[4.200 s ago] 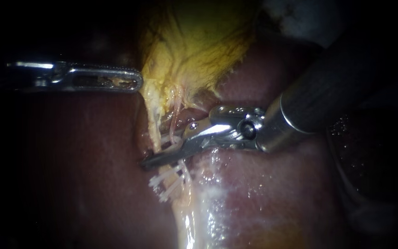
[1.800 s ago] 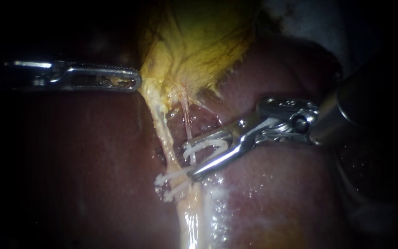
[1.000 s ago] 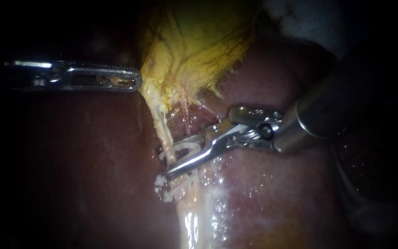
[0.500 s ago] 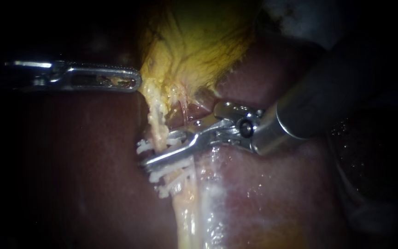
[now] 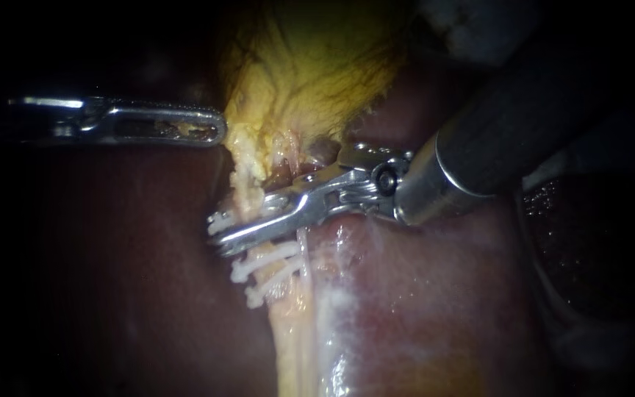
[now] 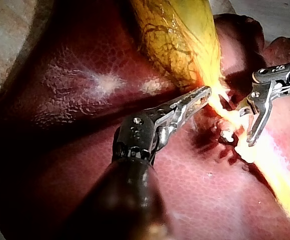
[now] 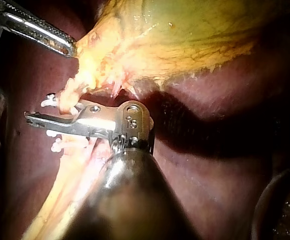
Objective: Clipping third clip left tube
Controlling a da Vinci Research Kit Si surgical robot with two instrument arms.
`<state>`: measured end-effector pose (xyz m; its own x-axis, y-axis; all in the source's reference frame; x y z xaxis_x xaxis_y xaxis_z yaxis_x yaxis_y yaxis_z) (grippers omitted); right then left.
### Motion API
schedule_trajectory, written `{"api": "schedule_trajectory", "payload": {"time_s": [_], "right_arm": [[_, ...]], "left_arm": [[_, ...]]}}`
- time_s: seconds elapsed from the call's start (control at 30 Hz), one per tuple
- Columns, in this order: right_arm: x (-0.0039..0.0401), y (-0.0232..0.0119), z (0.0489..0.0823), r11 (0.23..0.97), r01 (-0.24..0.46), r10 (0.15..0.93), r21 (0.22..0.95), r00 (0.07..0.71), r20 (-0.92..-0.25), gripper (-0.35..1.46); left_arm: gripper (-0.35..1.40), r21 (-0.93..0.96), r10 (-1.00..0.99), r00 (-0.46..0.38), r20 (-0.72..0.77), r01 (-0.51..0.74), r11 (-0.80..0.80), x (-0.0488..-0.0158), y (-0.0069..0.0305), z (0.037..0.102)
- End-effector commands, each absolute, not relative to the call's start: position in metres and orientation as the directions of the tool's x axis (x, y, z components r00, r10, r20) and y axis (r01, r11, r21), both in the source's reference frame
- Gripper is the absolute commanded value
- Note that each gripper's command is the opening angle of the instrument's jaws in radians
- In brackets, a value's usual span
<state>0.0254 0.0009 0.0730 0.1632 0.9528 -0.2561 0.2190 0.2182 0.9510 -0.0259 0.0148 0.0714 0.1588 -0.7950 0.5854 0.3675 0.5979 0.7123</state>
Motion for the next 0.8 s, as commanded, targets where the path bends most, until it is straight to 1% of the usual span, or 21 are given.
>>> {"api": "schedule_trajectory", "payload": {"time_s": [0.03,0.17,0.2,0.23,0.57,0.8], "right_arm": [[0.0253,0.0009,0.073,0.215,0.217,0.953,0.952,0.165,-0.252,0.02],[0.0252,0.0008,0.073,0.215,0.217,0.953,0.952,0.166,-0.253,-0.15],[0.0252,0.0008,0.0729,0.209,0.215,0.954,0.954,0.168,-0.247,-0.22],[0.0251,0.0007,0.0729,0.204,0.214,0.955,0.955,0.17,-0.242,-0.35],[0.0252,-0.0002,0.0737,0.204,0.216,0.955,0.955,0.173,-0.243,-0.35],[0.0251,-0.0001,0.0739,0.205,0.214,0.955,0.955,0.172,-0.244,-0.35]], "left_arm": [[-0.35,0.712,-0.795,0.159,0.585,0.368,0.598,-0.0259,0.0148,0.0714],[-0.35,0.712,-0.795,0.159,0.585,0.368,0.598,-0.0259,0.0148,0.0714],[-0.35,0.712,-0.795,0.159,0.585,0.368,0.598,-0.0259,0.0149,0.0714],[-0.35,0.712,-0.795,0.159,0.585,0.368,0.598,-0.0259,0.0149,0.0714],[-0.35,0.712,-0.795,0.159,0.585,0.367,0.598,-0.0259,0.0149,0.0714],[-0.35,0.712,-0.795,0.159,0.585,0.367,0.598,-0.0259,0.0149,0.0714]]}}
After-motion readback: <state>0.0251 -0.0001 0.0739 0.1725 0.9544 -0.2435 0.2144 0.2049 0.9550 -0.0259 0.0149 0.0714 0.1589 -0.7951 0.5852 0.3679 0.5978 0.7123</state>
